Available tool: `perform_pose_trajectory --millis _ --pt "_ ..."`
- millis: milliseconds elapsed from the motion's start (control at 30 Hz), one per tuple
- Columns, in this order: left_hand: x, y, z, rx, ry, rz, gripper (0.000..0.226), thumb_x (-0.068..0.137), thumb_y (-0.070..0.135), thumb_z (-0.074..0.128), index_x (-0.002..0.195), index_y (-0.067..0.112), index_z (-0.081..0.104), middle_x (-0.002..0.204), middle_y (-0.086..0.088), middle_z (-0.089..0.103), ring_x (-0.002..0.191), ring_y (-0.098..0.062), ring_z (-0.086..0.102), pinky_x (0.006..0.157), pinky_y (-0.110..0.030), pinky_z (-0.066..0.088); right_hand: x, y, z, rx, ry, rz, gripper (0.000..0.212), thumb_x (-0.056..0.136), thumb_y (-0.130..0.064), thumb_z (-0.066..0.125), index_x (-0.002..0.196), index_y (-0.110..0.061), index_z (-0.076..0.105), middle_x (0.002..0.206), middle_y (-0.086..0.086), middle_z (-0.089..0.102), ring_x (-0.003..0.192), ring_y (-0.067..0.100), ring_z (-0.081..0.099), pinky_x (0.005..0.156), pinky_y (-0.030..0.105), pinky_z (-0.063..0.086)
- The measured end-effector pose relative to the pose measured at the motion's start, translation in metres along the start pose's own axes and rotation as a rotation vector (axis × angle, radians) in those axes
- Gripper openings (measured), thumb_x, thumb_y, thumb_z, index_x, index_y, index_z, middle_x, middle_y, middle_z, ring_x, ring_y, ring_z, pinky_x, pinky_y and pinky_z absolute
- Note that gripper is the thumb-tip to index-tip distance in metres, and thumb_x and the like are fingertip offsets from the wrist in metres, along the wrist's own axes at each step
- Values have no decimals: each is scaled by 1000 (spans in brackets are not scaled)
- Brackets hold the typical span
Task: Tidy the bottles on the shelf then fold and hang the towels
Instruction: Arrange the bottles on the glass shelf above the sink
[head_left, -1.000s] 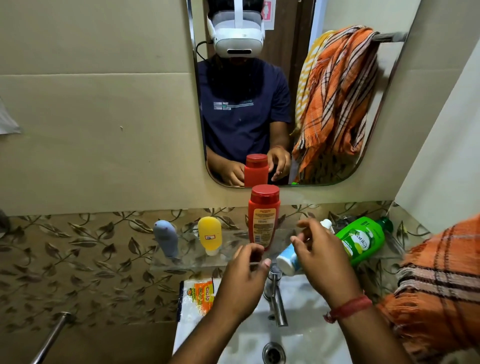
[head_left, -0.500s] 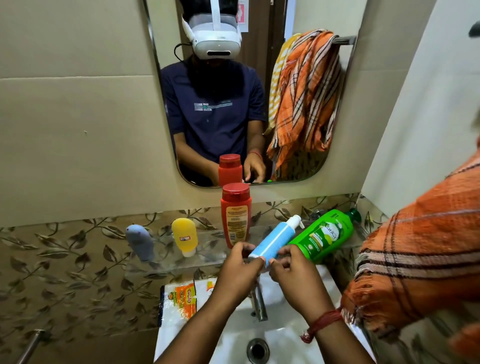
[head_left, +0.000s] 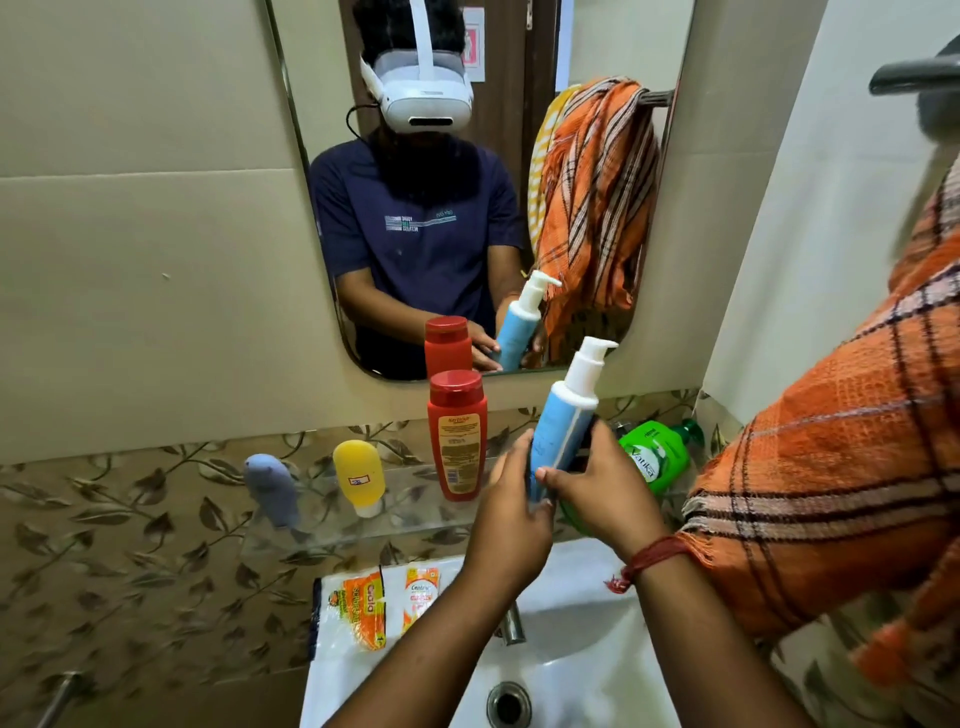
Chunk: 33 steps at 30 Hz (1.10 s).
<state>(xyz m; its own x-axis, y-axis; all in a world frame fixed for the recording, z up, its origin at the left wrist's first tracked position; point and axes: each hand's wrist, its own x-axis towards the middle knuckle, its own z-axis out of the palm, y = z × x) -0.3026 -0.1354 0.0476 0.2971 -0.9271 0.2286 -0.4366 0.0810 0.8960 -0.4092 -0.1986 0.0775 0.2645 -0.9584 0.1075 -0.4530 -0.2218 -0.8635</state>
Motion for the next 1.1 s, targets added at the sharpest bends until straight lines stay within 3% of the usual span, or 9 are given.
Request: perform_pose_trajectory --millis 100,300,433,600,867,1100 --pt "10 5 7 -49 -46 -50 80 89 -4 57 153 35 28 150 10 43 133 -7 46 107 -25 45 15 0 -1 -101 33 -36 55 70 -16 83 115 -15 52 118 8 66 107 25 65 89 43 54" --pt "25 8 10 -97 -43 -86 76 82 7 62 148 33 35 141 4 54 129 -11 53 108 -36 47 34 -1 -1 -298 -14 -139 52 71 -20 83 114 -10 55 119 13 65 110 29 62 86 35 50" --pt "32 8 9 -77 -76 -100 74 86 5 62 148 33 33 142 5 54 128 -11 52 106 -30 45 41 9 -2 -328 -24 -157 52 70 -23 83 111 -13 52 116 11 66 109 29 62 85 37 52" --pt "36 5 15 -77 -150 -151 86 88 5 64 155 37 21 151 4 45 137 -17 45 111 -38 44 44 21 -8 -349 -23 -150 56 72 -29 82 116 -19 50 119 7 66 107 27 63 85 42 53" --pt "40 1 21 -112 -143 -174 83 90 3 62 156 35 22 150 4 45 136 -17 46 111 -42 45 48 34 -6 -357 42 -188 54 71 -40 82 112 -22 52 116 3 67 106 24 63 85 43 54" --pt "39 2 22 -152 -152 -191 76 93 3 59 155 30 26 149 2 47 130 -13 48 106 -33 47 50 42 -6 -400 60 -191 57 70 -49 79 113 -23 51 116 2 67 108 25 59 87 44 53"
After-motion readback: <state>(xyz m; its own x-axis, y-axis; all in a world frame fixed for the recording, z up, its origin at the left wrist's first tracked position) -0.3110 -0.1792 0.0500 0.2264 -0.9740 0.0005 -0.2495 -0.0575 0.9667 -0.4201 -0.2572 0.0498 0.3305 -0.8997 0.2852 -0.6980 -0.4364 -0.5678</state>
